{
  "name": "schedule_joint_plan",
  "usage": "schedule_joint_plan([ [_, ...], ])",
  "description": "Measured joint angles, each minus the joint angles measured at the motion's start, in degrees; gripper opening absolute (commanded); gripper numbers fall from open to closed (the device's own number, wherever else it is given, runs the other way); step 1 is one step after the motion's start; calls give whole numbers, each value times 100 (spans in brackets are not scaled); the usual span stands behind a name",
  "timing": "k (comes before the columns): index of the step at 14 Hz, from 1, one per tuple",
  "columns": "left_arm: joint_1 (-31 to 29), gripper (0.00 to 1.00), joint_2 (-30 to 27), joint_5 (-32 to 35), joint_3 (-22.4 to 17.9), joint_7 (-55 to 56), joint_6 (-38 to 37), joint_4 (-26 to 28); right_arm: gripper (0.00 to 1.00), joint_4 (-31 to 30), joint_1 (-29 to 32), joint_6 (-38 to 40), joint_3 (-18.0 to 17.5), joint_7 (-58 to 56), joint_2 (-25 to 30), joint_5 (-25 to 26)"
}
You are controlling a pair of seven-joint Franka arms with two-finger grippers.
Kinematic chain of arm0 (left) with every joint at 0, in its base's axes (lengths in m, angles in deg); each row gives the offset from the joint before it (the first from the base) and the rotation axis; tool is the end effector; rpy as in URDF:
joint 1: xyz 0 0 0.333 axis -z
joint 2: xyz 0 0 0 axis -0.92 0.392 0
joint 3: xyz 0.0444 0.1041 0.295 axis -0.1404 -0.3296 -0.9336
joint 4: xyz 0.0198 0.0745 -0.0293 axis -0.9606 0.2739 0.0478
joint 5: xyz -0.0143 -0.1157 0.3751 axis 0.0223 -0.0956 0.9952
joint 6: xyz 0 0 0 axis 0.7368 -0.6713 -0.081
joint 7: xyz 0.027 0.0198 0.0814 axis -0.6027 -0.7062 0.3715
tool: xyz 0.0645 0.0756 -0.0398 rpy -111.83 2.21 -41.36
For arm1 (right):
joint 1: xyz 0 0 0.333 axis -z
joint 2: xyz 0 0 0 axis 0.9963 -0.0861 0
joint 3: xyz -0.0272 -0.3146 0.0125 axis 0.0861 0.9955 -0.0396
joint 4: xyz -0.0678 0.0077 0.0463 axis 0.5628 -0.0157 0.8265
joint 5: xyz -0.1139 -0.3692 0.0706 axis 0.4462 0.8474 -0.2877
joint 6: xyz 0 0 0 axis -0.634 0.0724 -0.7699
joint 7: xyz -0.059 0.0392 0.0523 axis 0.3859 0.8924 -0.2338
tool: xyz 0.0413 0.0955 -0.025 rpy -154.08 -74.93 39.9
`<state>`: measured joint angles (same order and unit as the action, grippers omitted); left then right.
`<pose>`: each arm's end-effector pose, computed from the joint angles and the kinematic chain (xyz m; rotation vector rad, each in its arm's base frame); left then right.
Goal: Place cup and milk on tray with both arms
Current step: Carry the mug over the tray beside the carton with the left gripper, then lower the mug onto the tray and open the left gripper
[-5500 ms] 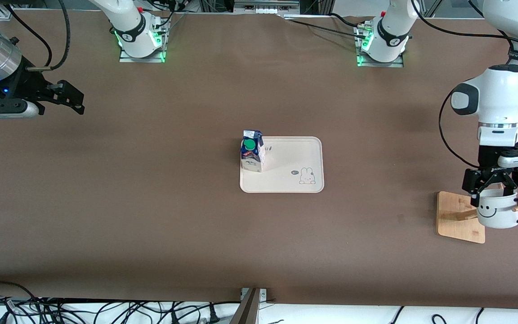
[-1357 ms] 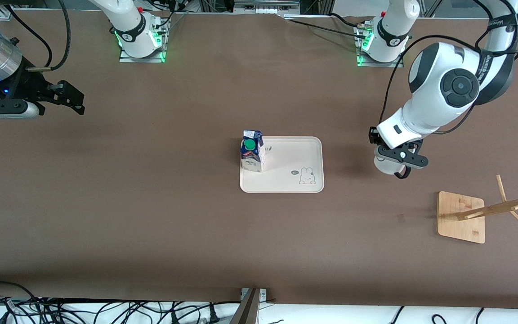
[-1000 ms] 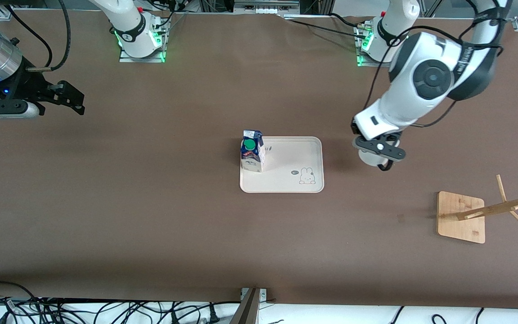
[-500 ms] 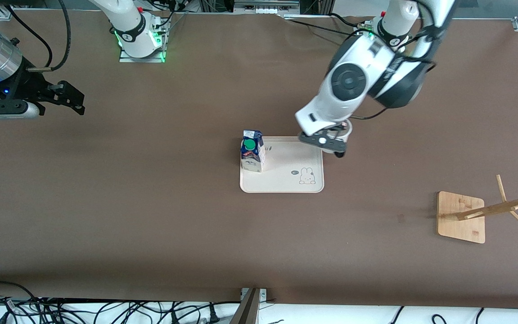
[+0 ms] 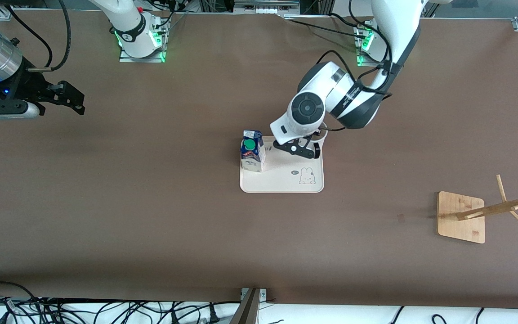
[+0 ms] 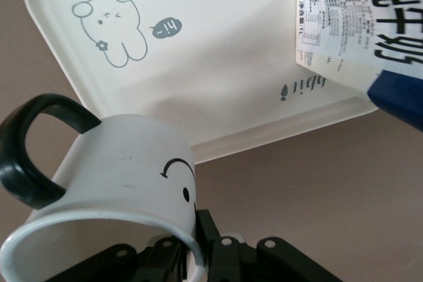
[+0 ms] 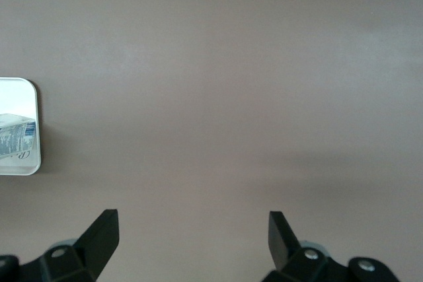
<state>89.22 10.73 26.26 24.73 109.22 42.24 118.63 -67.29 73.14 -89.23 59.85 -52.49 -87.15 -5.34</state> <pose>0.5173 -0.3970 0.2932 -3.0664 0.4388 0.5069 0.5526 0.0748 0.6042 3.1305 0.0368 0.0332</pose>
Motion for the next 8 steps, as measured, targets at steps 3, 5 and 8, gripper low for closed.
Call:
schedule_joint_plan([
  [3,1,0,245,-1,-6,0,249,-25,100,0,0,1,0,0,0,0],
  [5,6,0,335,-1,-6,-2,500,-40,100,0,0,1,0,0,0,0],
  [8,8,0,478,-1,-18,-3,814,-153,100,0,0,1,0,0,-1,0],
])
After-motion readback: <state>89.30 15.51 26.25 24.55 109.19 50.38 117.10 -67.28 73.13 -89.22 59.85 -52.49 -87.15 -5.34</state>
